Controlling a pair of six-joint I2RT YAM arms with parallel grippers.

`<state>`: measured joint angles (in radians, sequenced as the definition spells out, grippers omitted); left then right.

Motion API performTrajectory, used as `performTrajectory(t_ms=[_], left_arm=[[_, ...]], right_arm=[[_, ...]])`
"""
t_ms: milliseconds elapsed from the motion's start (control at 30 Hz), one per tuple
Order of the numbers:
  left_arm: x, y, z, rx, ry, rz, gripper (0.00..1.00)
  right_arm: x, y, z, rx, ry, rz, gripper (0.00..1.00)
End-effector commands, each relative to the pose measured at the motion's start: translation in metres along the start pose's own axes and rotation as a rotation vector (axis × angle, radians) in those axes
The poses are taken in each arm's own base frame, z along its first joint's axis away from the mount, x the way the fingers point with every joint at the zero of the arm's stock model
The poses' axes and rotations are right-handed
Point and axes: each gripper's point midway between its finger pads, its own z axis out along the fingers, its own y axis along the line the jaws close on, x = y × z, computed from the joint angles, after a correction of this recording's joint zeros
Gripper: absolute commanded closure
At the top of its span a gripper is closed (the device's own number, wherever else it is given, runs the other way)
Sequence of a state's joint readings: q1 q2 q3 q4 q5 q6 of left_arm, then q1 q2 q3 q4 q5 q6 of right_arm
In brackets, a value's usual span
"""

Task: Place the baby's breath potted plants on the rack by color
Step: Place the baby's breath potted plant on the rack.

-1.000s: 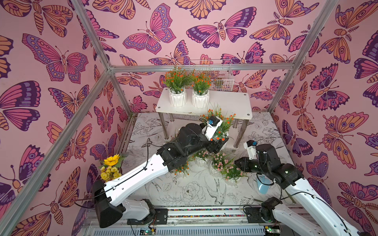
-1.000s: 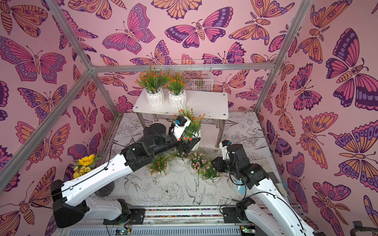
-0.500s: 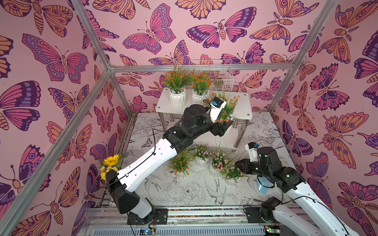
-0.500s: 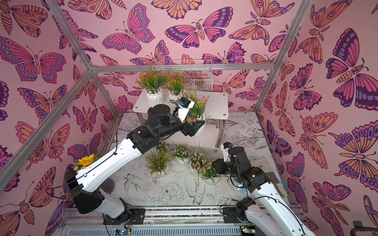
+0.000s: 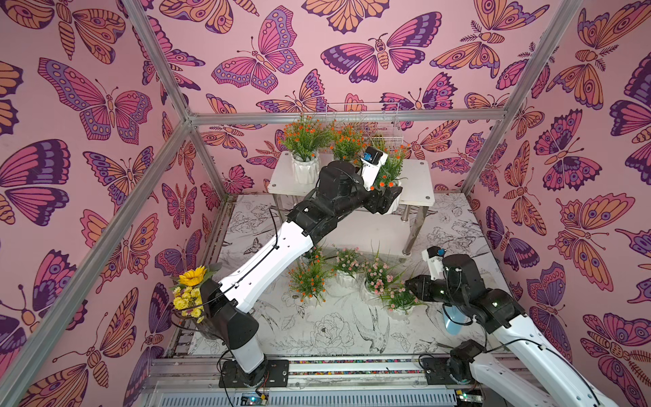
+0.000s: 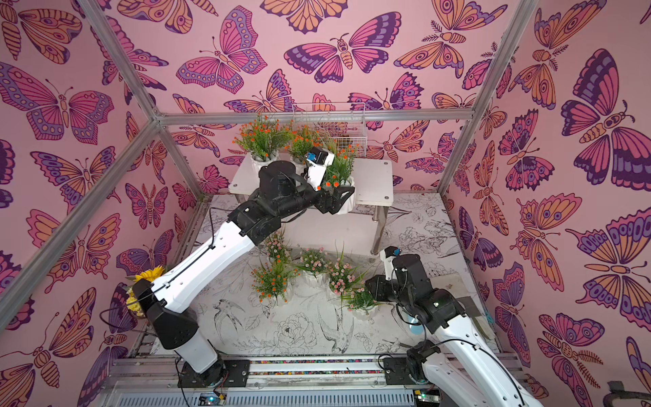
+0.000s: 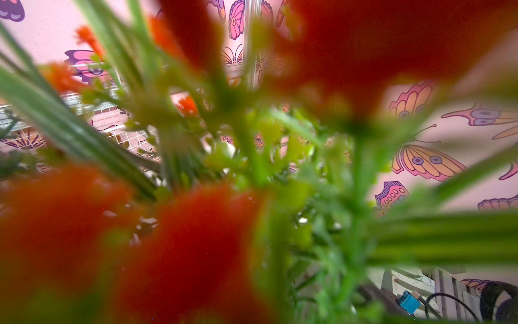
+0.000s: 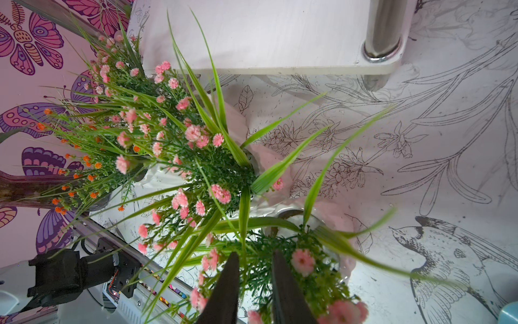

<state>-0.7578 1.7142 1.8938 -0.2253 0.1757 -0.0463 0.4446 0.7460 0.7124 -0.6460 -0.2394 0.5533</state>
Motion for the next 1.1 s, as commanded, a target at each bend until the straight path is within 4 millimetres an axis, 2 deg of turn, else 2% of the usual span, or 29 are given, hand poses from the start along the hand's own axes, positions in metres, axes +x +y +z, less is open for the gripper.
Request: performTrajectory(t_ms=[0,500,700,933,1067], left_arm=[[-0.04,0.008,-0.004,-0.022,-0.118,0.009,0.31],[-0.04,0.041,0.039,-0.159,-0.119,0.05,0.29],[-0.034,0.052,0.055,-0.203,-0.094,0.06,0.28],[-0.03,0.073,0.055,-0.325,-0.083,0.055,0.27],[-0.028,0.077,0.052,-0.35,-0.073,0.051,0.27]], right_arm=[[0.001,-0.004,0.001,0.011,-0.002,0.017,0.77],[0.003,-0.005,-0.005,0.013,-0.011,0.015,0.77],[0.006,-0.009,-0.007,0.027,-0.015,0.016,0.77],[0.008,-0.011,-0.007,0.031,-0.019,0.019,0.77],[0.007,-0.011,-0.009,0.03,-0.027,0.02,0.76]])
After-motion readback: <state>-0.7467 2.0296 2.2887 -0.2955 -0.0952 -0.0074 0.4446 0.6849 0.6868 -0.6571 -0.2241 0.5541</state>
